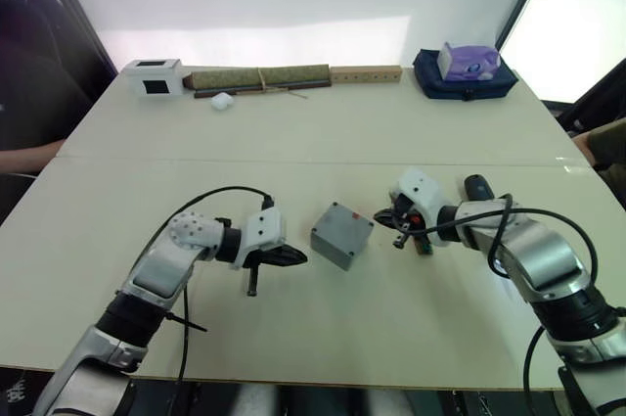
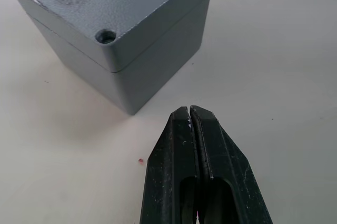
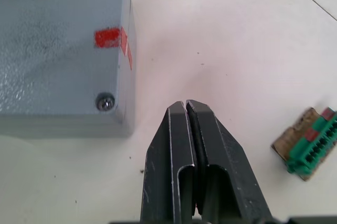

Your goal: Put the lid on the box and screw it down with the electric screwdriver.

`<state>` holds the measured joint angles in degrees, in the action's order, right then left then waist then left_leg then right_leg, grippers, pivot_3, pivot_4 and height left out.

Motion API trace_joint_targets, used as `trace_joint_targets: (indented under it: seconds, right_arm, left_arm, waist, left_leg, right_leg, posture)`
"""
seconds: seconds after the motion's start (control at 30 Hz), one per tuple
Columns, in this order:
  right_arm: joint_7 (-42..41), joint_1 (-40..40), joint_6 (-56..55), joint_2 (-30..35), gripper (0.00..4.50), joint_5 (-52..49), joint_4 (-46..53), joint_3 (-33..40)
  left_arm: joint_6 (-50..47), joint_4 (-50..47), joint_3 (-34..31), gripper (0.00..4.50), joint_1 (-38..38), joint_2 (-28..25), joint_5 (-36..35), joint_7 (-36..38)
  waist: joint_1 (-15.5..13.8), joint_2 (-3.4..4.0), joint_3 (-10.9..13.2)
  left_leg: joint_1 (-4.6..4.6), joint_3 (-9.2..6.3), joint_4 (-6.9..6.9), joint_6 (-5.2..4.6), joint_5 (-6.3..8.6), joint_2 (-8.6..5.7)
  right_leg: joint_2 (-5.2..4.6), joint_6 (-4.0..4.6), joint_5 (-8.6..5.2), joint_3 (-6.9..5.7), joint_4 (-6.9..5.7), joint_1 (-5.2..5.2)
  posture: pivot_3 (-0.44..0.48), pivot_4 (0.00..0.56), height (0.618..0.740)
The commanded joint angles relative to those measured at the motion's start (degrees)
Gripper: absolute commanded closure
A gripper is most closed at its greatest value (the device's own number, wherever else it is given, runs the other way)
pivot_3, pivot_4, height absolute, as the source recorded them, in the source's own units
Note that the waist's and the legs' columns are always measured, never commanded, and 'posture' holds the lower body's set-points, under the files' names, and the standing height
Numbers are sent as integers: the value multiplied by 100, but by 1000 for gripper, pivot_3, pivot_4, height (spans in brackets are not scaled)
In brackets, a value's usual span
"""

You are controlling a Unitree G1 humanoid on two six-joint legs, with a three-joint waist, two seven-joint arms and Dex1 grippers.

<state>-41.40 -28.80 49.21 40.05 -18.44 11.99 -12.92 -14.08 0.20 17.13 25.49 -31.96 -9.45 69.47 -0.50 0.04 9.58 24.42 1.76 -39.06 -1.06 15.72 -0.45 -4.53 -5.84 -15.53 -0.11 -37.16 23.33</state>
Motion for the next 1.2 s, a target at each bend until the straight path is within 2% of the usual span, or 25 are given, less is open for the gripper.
trace_joint_targets:
  seconds: [0.03,0.43,0.83,1.03,1.2]
  right_arm:
    - [-143,-148,-173,-110,4481,69,11,-82]
    - [-474,138,161,37,4481,-89,555,-128]
    - [-202,515,559,96,4481,-88,1249,105]
    - [269,635,555,198,4481,126,1413,495]
    - [826,627,61,-6,4481,337,1087,1043]
  left_arm:
    - [49,-19,-30,4500,157,114,1,-147]
    - [410,590,-28,4500,574,301,237,-292]
    - [561,926,-120,4500,883,554,242,-465]
    - [411,690,-232,4500,751,337,150,-381]
    - [69,26,-489,4500,520,-18,-198,-226]
  waist:
    - [-3,0,0]
    - [-1,0,0]
    - [-8,0,0]
    - [-9,-1,0]
    - [-1,-1,1]
  left_leg:
    - [0,0,0,0,0,0]
    - [0,0,-1,0,0,0]
    - [0,-1,-3,0,0,0]
    - [0,-1,-2,0,0,0]
    - [0,-1,-2,0,0,0]
  right_leg:
    - [1,0,0,0,0,0]
    - [17,-1,0,-2,-2,0]
    - [13,-1,0,-2,-1,0]
    - [10,-1,0,-2,-1,0]
    - [6,-1,0,-1,-1,0]
  posture:
    - [0,150,740]
    - [0,150,740]
    - [0,150,740]
    - [0,150,740]
    - [0,150,740]
